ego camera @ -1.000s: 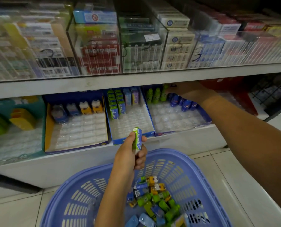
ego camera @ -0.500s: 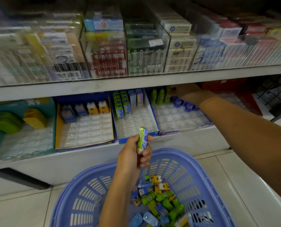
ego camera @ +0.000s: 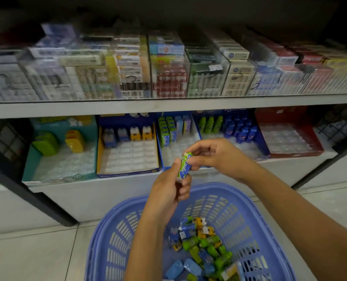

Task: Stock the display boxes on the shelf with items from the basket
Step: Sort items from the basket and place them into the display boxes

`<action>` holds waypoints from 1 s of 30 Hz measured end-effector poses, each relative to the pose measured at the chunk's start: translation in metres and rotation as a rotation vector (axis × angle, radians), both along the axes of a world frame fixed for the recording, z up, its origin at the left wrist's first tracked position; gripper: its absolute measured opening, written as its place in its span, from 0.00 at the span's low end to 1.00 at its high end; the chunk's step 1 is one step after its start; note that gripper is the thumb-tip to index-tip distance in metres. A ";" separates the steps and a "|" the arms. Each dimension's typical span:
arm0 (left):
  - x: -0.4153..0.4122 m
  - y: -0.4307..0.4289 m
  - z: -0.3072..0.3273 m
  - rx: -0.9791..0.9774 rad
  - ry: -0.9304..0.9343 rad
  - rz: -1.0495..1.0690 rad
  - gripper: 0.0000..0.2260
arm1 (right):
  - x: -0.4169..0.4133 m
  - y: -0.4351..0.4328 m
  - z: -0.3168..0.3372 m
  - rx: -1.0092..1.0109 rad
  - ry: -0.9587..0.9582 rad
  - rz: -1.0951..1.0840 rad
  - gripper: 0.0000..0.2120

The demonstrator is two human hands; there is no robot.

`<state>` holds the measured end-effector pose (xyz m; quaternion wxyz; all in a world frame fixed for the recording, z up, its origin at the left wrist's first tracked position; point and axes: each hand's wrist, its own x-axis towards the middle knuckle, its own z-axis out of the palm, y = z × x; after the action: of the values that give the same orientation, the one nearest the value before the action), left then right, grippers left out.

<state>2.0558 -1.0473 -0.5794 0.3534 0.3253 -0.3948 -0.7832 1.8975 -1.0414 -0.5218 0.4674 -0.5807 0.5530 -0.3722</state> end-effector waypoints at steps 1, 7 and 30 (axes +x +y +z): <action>0.002 0.000 0.000 -0.062 -0.093 0.043 0.20 | 0.001 -0.002 0.001 -0.027 0.008 -0.025 0.07; 0.007 -0.007 -0.016 -0.742 -0.761 0.162 0.19 | -0.005 -0.054 -0.004 -0.277 0.386 -0.354 0.09; 0.006 -0.006 -0.032 -0.871 -0.906 -0.005 0.23 | 0.013 -0.094 -0.022 -0.127 0.721 -0.231 0.13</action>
<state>2.0614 -1.0538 -0.6116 0.2493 0.4503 -0.7889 -0.3356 1.9104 -1.1349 -0.5440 0.1611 -0.6359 0.7196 -0.2278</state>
